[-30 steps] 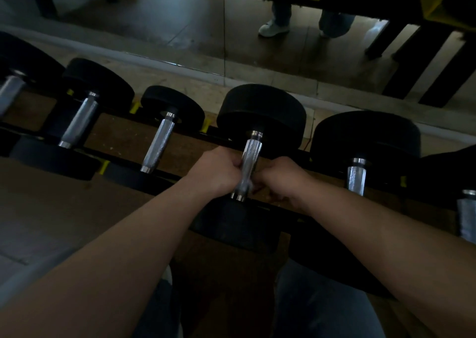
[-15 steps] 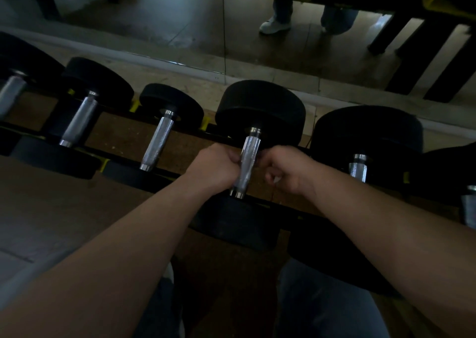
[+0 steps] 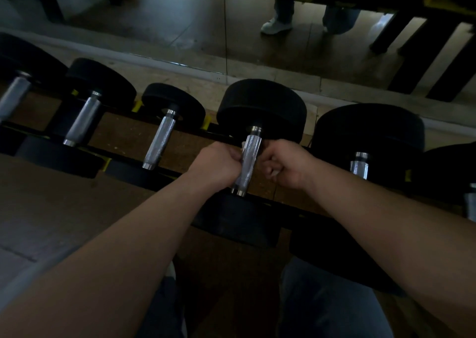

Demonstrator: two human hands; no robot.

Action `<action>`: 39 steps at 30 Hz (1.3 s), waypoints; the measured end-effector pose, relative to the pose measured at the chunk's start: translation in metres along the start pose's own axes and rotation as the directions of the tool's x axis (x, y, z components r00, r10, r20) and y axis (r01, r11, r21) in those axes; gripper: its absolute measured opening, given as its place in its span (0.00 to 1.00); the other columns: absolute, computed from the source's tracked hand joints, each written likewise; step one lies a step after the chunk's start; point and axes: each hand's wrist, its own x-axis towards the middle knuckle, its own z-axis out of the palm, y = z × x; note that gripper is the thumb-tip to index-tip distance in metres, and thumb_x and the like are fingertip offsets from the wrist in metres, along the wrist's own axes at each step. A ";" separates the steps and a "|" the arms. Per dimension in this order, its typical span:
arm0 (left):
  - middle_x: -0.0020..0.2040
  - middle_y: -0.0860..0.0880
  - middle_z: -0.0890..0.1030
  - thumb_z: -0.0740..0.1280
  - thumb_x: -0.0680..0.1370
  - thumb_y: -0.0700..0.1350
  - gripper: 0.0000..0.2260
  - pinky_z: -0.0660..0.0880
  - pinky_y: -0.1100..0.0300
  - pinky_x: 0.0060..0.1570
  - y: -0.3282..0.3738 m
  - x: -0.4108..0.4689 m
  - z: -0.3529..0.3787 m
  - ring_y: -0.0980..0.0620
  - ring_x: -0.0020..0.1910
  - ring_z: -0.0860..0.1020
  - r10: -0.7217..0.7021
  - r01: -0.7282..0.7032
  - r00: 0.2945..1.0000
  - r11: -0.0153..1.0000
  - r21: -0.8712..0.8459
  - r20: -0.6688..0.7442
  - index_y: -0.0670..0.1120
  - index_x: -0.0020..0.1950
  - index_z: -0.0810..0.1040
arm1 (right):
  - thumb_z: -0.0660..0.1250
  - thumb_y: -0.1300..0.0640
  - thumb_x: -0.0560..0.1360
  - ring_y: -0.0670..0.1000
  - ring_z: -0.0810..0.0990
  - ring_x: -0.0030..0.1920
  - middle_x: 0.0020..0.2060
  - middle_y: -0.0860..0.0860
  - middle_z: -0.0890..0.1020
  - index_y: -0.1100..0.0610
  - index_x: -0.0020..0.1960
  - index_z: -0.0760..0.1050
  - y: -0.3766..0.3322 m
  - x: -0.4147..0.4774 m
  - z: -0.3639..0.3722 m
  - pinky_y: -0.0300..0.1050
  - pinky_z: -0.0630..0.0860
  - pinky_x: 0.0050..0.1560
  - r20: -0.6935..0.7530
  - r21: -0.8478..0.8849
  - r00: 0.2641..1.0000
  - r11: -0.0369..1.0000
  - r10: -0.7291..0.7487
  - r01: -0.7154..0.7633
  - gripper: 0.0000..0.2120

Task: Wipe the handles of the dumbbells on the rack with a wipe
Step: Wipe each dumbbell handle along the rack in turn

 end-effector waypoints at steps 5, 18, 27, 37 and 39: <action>0.42 0.52 0.83 0.70 0.76 0.47 0.06 0.74 0.65 0.38 -0.001 0.000 0.001 0.58 0.41 0.78 0.017 -0.017 1.000 1.000 0.000 0.019 0.49 0.49 0.86 | 0.66 0.69 0.74 0.44 0.63 0.18 0.30 0.49 0.75 0.59 0.56 0.83 0.008 -0.036 -0.010 0.37 0.65 0.27 0.101 -0.512 0.995 0.858 0.004 0.049 0.14; 0.40 0.53 0.84 0.70 0.72 0.40 0.10 0.72 0.66 0.35 -0.001 0.000 0.001 0.60 0.40 0.79 0.006 -0.005 1.000 1.000 -0.031 0.015 0.55 0.46 0.86 | 0.73 0.55 0.73 0.47 0.80 0.41 0.38 0.45 0.80 0.49 0.44 0.79 0.022 -0.055 0.016 0.43 0.77 0.42 0.439 -0.866 0.762 0.001 -0.475 0.500 0.04; 0.45 0.52 0.85 0.68 0.75 0.47 0.07 0.77 0.60 0.47 -0.004 0.000 0.001 0.56 0.47 0.80 0.018 -0.016 1.000 0.995 -0.103 0.010 0.52 0.47 0.86 | 0.69 0.51 0.78 0.47 0.81 0.41 0.41 0.47 0.82 0.49 0.49 0.79 0.002 -0.035 0.003 0.45 0.79 0.42 0.349 -0.851 0.623 0.041 -0.700 0.523 0.03; 0.46 0.56 0.82 0.66 0.79 0.48 0.06 0.70 0.65 0.37 0.000 -0.009 -0.002 0.61 0.44 0.78 0.030 -0.027 0.999 0.997 -0.075 0.040 0.58 0.47 0.82 | 0.67 0.51 0.80 0.47 0.80 0.37 0.36 0.46 0.79 0.50 0.47 0.78 0.003 -0.027 0.004 0.41 0.73 0.35 0.156 -0.893 0.640 0.169 -0.753 0.417 0.04; 0.46 0.56 0.82 0.65 0.79 0.48 0.07 0.71 0.64 0.38 0.001 -0.011 -0.001 0.60 0.45 0.78 0.045 -0.044 0.999 0.997 -0.070 0.022 0.60 0.45 0.80 | 0.66 0.51 0.80 0.46 0.80 0.37 0.37 0.46 0.80 0.49 0.46 0.79 0.003 -0.028 0.006 0.40 0.71 0.36 0.091 -0.894 0.649 0.225 -0.755 0.388 0.05</action>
